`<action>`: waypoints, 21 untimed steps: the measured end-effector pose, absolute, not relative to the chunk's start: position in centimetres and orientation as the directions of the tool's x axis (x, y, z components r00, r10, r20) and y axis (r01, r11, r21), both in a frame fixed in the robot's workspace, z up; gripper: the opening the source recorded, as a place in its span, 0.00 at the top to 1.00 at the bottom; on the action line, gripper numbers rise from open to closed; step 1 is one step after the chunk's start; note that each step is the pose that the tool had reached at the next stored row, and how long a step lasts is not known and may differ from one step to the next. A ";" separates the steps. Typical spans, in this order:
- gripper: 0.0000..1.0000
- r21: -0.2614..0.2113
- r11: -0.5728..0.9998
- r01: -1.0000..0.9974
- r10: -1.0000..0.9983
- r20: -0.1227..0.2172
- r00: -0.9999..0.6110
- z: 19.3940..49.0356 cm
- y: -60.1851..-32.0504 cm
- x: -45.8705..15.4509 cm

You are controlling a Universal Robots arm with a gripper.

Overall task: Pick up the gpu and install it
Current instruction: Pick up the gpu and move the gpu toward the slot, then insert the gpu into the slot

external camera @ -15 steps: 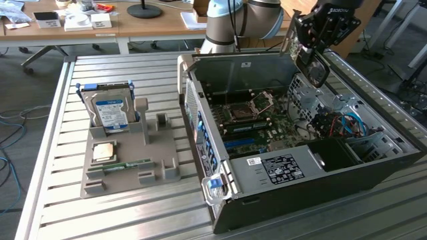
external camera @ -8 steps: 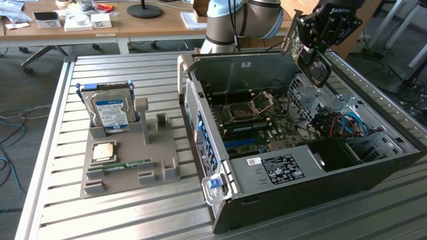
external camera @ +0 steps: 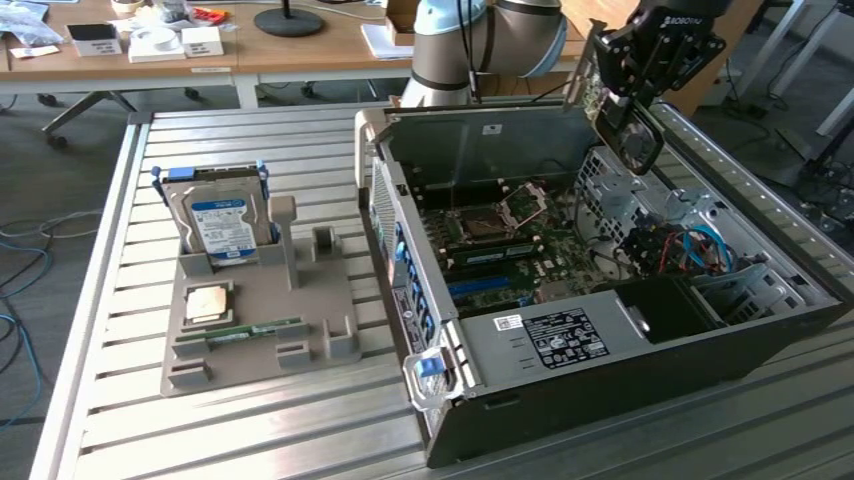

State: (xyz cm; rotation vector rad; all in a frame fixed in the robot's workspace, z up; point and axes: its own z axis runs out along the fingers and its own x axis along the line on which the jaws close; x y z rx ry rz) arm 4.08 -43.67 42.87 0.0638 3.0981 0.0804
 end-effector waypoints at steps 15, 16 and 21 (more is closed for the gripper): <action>0.73 0.053 0.998 0.040 0.042 -0.041 -0.998 42.9 -43.7 4.4; 0.73 0.053 0.998 0.040 0.042 -0.041 -0.998 42.9 -43.7 4.4; 0.73 0.053 0.998 0.040 0.042 -0.041 -0.998 42.9 -43.7 4.4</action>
